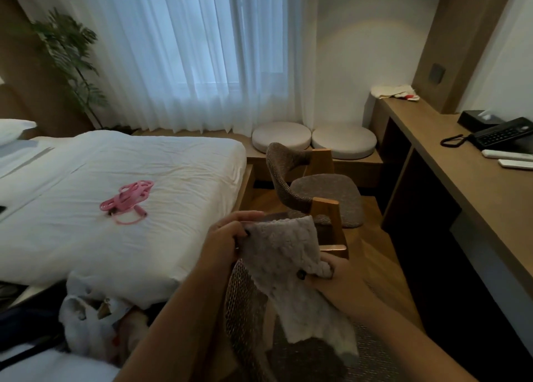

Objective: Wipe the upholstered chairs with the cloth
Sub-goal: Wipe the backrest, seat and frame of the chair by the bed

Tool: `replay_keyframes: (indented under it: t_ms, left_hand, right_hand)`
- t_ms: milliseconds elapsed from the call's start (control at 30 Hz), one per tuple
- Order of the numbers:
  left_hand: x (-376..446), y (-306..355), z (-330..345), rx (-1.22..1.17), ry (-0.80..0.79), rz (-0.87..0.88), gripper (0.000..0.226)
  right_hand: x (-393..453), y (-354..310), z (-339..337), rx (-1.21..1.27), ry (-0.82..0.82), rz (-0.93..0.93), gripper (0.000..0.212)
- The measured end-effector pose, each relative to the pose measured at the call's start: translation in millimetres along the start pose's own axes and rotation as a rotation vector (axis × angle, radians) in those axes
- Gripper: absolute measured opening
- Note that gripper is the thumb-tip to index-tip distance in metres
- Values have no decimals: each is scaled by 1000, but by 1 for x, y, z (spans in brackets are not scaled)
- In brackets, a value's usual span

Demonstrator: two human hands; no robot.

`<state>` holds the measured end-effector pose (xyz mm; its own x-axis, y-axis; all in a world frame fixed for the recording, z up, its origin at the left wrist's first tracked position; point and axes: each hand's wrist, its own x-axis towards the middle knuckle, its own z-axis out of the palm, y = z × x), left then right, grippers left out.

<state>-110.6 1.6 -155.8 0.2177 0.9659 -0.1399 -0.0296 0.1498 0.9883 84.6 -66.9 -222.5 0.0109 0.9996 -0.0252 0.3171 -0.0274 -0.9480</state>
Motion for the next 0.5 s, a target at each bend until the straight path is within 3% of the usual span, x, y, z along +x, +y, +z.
replay_keyframes:
  t_ms: [100,167,267,333,500]
  left_hand:
    - [4,8,-11,195,-142,-180,34]
    - [15,2,-25,391,-233,-153,24]
    - [29,-12,-42,546,-409,-91,26]
    - [47,-19,-48,613,-408,-31,16]
    - [98,-27,-84,345,-231,13,8]
  right_hand:
    - [10,0,3,-143,-59,-30,16]
    - [18,-1,8,-196,-97,-44,13]
    - [32,-8,18,-210,-115,-38,11]
    - [42,-11,26,-194,-115,-5,14]
    - [57,-1,49,-192,-128,310,32]
